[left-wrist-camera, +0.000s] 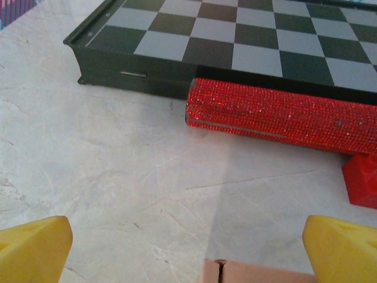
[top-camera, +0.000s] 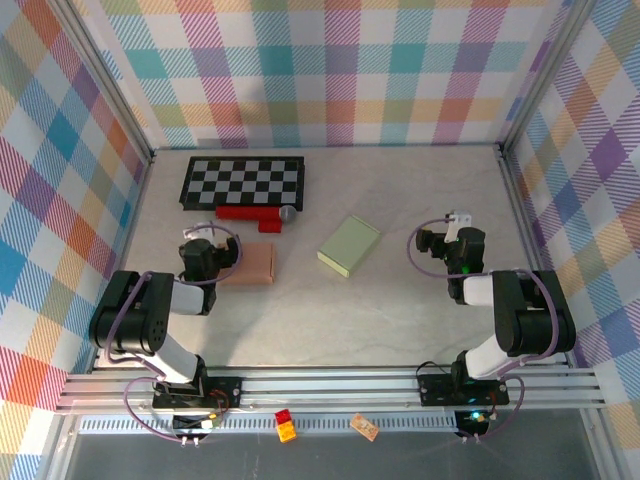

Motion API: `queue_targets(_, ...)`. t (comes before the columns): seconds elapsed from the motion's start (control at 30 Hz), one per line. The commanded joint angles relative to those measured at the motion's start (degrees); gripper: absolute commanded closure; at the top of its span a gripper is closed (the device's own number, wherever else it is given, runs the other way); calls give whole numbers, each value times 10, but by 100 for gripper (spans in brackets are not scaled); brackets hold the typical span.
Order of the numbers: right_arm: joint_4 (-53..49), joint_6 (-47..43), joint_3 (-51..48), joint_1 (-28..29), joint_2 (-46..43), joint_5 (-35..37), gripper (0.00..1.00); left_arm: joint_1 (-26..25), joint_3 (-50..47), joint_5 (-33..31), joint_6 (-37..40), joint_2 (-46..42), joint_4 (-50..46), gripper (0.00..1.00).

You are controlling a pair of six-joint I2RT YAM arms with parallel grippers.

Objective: Fold the paper box

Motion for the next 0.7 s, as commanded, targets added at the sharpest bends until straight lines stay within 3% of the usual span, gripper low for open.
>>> queue_targets(0.0,19,5,-3,3,-3,3,1,-5,24,-16,10,2,-5,0)
queue_targets(0.43,18,4,-2,3,-2,3,1,-10,25,-21,17,2,-3,0)
queue_targets(0.67,15,-11,1,4,-2,-31,1,-12,26,-24,18,2,-3,0)
